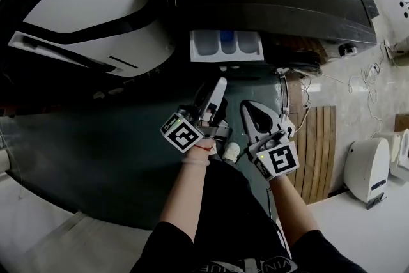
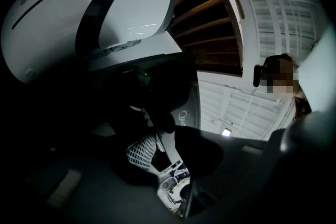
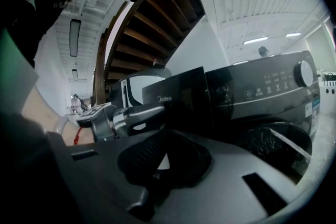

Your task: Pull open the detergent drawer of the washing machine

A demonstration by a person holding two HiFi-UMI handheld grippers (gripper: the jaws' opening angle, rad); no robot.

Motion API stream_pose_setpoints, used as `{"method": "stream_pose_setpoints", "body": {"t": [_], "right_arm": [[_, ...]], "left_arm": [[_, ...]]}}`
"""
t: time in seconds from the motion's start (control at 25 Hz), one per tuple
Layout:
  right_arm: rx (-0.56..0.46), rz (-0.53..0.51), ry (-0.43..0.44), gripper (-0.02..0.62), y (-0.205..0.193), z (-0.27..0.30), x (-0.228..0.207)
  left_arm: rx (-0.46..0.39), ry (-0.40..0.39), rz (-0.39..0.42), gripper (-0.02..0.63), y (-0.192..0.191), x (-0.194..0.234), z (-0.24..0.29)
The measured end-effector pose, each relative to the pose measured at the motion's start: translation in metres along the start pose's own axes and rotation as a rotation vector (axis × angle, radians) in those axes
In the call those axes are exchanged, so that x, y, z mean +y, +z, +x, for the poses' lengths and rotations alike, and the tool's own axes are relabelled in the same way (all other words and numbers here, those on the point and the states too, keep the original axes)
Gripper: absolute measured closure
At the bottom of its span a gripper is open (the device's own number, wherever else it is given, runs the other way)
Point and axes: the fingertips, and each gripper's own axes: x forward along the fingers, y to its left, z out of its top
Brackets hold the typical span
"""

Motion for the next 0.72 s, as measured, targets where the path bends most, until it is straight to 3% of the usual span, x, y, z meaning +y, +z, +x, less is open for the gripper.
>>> {"method": "stream_pose_setpoints", "body": {"t": [0.72], "right_arm": [[-0.024, -0.033, 0.014, 0.583, -0.004, -0.014, 0.017]], "left_arm": [[0.016, -0.024, -0.007, 0.494, -0.013, -0.016, -0.023]]}}
